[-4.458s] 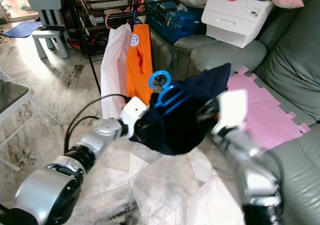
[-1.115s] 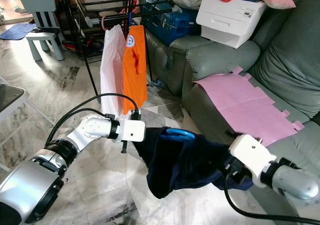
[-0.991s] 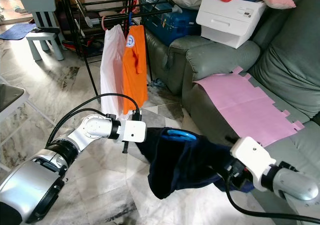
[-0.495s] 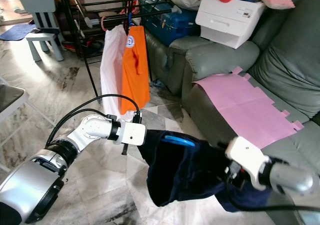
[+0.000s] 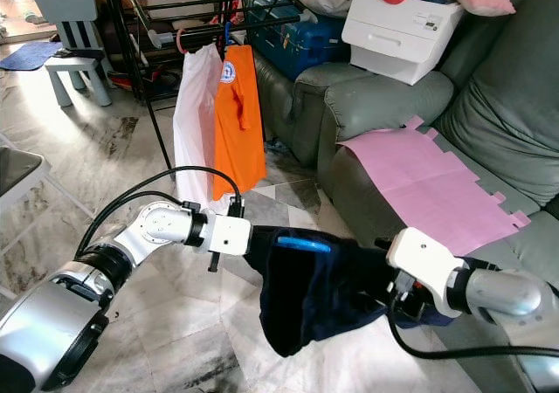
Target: Hang hanger
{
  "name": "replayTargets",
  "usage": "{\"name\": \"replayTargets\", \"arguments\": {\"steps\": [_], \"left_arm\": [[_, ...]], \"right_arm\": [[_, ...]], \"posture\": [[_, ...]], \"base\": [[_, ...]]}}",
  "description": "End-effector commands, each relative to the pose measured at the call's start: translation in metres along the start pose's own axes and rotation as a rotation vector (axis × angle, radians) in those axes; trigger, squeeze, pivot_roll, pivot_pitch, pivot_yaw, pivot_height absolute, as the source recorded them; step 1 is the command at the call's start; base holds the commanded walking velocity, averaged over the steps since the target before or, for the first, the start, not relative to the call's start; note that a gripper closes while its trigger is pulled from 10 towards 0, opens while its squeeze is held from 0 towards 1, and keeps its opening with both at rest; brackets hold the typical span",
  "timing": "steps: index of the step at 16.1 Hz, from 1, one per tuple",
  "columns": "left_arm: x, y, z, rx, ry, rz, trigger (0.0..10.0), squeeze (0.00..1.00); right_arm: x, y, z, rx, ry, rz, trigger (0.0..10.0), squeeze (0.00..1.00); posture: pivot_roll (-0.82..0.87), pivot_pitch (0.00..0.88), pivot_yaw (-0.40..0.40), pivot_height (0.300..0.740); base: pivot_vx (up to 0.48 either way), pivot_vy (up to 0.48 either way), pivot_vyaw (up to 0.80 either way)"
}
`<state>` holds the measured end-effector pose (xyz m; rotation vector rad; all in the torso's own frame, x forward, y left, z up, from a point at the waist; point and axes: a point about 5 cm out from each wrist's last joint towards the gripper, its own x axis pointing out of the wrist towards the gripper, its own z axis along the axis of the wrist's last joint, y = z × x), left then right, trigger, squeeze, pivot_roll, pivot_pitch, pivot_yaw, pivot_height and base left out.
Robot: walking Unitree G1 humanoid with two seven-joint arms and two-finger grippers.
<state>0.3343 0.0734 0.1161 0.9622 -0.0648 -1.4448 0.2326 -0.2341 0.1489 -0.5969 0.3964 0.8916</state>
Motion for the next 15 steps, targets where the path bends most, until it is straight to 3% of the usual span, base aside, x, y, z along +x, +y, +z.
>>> {"name": "replayTargets", "arguments": {"steps": [1,5,6,7,8,9,10,13,14,15], "left_arm": [[0.008,0.002,0.009,0.047,-0.03,-0.019,0.0,0.0],[0.009,0.001,0.009,0.045,-0.027,-0.015,0.0,0.0],[0.009,0.001,0.009,0.045,-0.026,-0.013,0.0,0.0],[0.009,0.002,0.009,0.047,-0.025,-0.012,0.0,0.0],[0.009,0.002,0.009,0.047,-0.023,-0.01,0.0,0.0],[0.009,0.002,0.009,0.047,-0.02,-0.008,0.0,0.0],[0.008,0.002,0.008,0.047,-0.015,-0.006,0.0,0.0],[0.008,0.002,0.008,0.045,-0.011,-0.003,0.0,0.0],[0.008,0.002,0.008,0.045,-0.011,-0.004,0.0,0.0],[0.008,0.002,0.008,0.047,-0.01,-0.004,0.0,0.0]], "right_arm": [[0.001,0.002,0.016,-0.047,-0.059,0.017,10.0,1.0],[0.002,-0.003,0.028,-0.098,-0.092,-0.024,10.0,1.0],[0.002,-0.001,0.029,-0.089,-0.09,0.002,10.0,0.42],[0.001,0.002,0.024,-0.073,-0.071,0.028,10.0,0.0],[0.0,0.007,0.02,-0.035,-0.053,0.068,6.0,0.0],[-0.002,0.009,0.018,-0.023,-0.044,0.085,6.0,0.0],[-0.003,0.016,0.018,0.007,-0.042,0.133,10.0,0.0],[-0.005,0.027,0.013,0.065,-0.026,0.174,9.8,0.0],[-0.005,0.03,0.01,0.092,-0.022,0.174,3.3,0.0],[-0.006,0.035,0.004,0.127,-0.013,0.176,0.0,0.0]], "posture": [[-0.06,0.0,-0.031,0.74],[-0.06,0.0,-0.031,0.74],[-0.06,0.0,-0.031,0.74],[-0.06,0.0,-0.033,0.74],[-0.06,0.0,-0.035,0.74],[-0.06,0.0,-0.035,0.74],[-0.06,0.0,-0.036,0.74],[-0.06,0.0,-0.035,0.74],[-0.06,0.0,-0.034,0.74],[-0.06,0.0,-0.034,0.74]], "base": [[0.0,0.0,0.0],[0.0,0.0,0.0],[0.0,0.0,0.0],[0.0,0.0,0.0],[0.0,0.0,0.0],[0.0,0.0,0.0],[0.0,0.0,0.0],[0.0,0.0,0.0],[0.0,0.0,0.0],[0.0,0.0,0.0]]}}
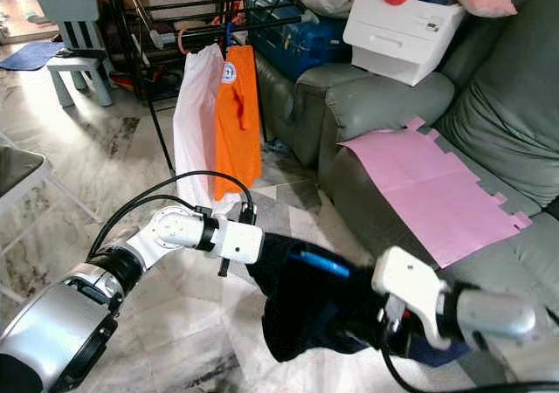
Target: Hang hanger
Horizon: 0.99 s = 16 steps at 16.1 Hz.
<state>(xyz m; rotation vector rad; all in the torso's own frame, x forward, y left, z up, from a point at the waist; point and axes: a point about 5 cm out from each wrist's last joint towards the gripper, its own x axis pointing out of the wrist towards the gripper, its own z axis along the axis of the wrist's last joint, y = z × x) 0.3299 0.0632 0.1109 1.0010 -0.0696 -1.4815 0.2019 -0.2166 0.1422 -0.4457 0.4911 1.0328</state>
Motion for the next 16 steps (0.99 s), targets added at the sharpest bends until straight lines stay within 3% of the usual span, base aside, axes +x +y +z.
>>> {"name": "replayTargets", "arguments": {"steps": [1,5,6,7,8,9,11,16], "left_arm": [[-0.003,0.008,0.003,0.012,-0.012,0.035,0.0,0.0],[-0.003,0.009,0.003,0.017,-0.008,0.037,0.0,0.0],[-0.003,0.009,0.003,0.017,-0.01,0.036,0.0,0.0],[-0.003,0.009,0.003,0.017,-0.01,0.035,0.0,0.0],[-0.003,0.009,0.003,0.017,-0.01,0.034,0.0,0.0],[-0.004,0.008,0.003,0.017,-0.009,0.033,0.0,0.0],[-0.004,0.008,0.003,0.016,-0.008,0.031,0.0,0.0],[-0.003,0.008,0.003,0.013,-0.008,0.029,0.0,0.0]], "right_arm": [[-0.003,0.001,-0.002,0.018,0.014,-0.002,0.0,0.0],[-0.004,0.001,-0.019,0.021,0.084,-0.034,0.0,0.0],[-0.004,0.0,-0.025,0.003,0.127,-0.046,2.0,0.0],[-0.005,-0.001,-0.029,-0.003,0.151,-0.052,2.6,0.0],[-0.005,0.0,-0.031,0.001,0.157,-0.052,3.9,0.0],[-0.006,0.0,-0.034,-0.002,0.174,-0.052,9.8,0.0],[-0.006,0.001,-0.037,0.014,0.173,-0.056,0.0,0.0],[-0.006,0.001,-0.041,0.015,0.173,-0.069,0.0,0.0]], "posture": [[-0.06,0.0,-0.033,0.74],[-0.06,0.0,-0.032,0.74],[-0.06,0.0,-0.033,0.74],[-0.06,0.0,-0.033,0.74],[-0.06,0.0,-0.033,0.74],[-0.06,0.0,-0.033,0.74],[-0.06,0.0,-0.033,0.74],[-0.06,0.0,-0.031,0.74]], "base": [[0.0,0.0,0.0],[0.0,0.0,0.0],[0.0,0.0,0.0],[0.0,0.0,0.0],[0.0,0.0,0.0],[0.0,0.0,0.0],[0.0,0.0,0.0],[0.0,0.0,0.0]]}}
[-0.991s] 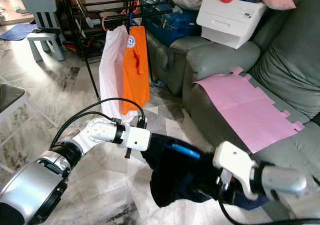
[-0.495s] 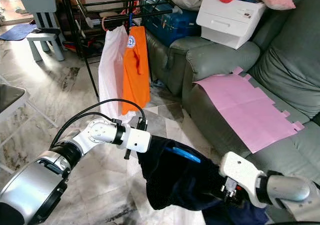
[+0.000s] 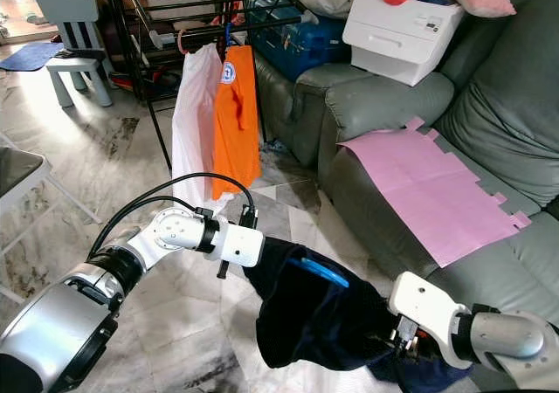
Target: Hang hanger
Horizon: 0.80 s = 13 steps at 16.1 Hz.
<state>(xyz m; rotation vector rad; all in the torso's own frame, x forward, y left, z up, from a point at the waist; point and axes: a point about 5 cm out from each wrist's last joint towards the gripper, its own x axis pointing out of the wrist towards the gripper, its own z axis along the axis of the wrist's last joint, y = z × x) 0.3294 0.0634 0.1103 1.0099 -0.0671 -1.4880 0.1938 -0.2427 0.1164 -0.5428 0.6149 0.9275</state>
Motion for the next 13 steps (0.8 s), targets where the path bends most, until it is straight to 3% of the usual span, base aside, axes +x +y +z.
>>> {"name": "replayTargets", "arguments": {"steps": [1,13], "left_arm": [[-0.0035,0.0091,0.0029,0.007,-0.011,0.038,0.0,0.0],[-0.0036,0.0074,0.0015,0.002,-0.004,0.03,0.0,0.0]], "right_arm": [[0.0007,0.0019,-0.0042,0.012,0.013,0.005,0.0,0.0],[-0.0003,-0.0033,-0.0062,-0.003,0.015,-0.028,0.0,0.0]], "posture": [[-0.06,0.0,-0.031,0.74],[-0.06,0.0,-0.028,0.74]], "base": [[0.0,0.0,0.0],[0.0,0.0,0.0]]}}
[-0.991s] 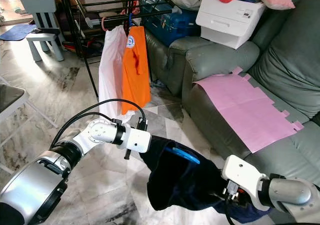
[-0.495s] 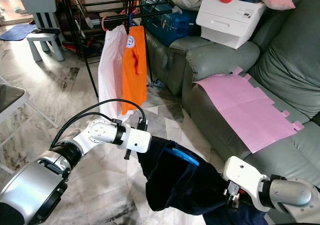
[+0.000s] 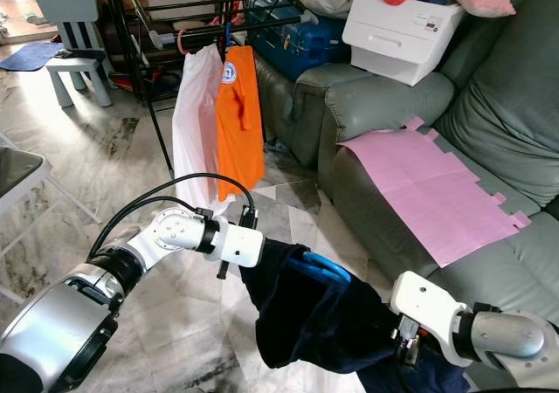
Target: Hang hanger
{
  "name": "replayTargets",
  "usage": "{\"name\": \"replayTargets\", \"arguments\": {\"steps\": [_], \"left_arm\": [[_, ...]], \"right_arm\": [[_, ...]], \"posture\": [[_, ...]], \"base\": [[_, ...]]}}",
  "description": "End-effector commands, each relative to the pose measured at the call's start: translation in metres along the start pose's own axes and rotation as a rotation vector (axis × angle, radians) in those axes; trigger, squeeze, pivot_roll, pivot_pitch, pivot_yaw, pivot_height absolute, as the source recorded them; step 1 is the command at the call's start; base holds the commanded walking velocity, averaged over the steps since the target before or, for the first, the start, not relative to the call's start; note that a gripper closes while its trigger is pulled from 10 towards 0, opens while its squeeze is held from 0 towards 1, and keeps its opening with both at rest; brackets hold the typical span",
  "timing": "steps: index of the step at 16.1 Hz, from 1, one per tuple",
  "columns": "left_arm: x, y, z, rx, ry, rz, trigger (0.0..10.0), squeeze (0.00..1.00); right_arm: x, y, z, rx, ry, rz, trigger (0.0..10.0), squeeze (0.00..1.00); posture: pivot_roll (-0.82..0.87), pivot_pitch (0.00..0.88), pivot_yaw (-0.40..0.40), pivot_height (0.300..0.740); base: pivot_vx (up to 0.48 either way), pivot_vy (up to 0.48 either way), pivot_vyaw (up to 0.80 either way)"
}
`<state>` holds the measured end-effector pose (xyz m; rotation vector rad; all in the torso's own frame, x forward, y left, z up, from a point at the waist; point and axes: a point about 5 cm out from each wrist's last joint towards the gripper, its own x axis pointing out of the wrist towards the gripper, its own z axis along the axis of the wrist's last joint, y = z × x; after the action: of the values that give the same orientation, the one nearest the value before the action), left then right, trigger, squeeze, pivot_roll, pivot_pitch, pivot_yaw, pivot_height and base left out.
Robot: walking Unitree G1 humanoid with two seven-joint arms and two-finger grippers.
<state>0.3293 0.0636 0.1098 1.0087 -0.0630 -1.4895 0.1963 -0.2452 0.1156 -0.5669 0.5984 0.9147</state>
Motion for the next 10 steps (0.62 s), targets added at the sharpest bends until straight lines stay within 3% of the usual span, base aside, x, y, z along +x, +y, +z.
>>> {"name": "replayTargets", "arguments": {"steps": [1,2,3,4,10], "left_arm": [[-0.0036,0.0077,0.0017,0.005,-0.005,0.033,0.0,0.0],[-0.0035,0.0083,0.0012,0.002,0.001,0.046,1.0,0.0],[-0.0035,0.0101,0.0008,-0.013,0.003,0.07,10.0,0.42],[-0.0036,0.0119,0.001,-0.031,-0.003,0.092,10.0,1.0],[-0.0087,0.0076,-0.0008,-0.024,-0.038,0.119,10.0,1.0]], "right_arm": [[-0.0004,0.0003,-0.0046,0.017,0.015,-0.006,0.0,0.0],[0.0003,0.0015,-0.0047,0.018,0.011,-0.008,0.0,0.0],[0.0006,0.0023,-0.0051,0.019,0.011,-0.008,0.0,0.0],[0.0006,0.0027,-0.0055,0.02,0.012,-0.009,0.0,0.0],[0.0025,0.0047,-0.0145,0.024,0.059,-0.023,0.0,0.0]], "posture": [[-0.06,0.0,-0.028,0.74],[-0.06,0.0,-0.027,0.74],[-0.07,0.0,-0.027,0.74],[-0.07,0.0,-0.026,0.74],[-0.06,0.0,-0.027,0.74]], "base": [[0.0,0.0,0.0],[0.0,0.0,0.0],[0.0,0.0,0.0],[0.0,0.0,0.0],[0.0,0.0,0.0]]}}
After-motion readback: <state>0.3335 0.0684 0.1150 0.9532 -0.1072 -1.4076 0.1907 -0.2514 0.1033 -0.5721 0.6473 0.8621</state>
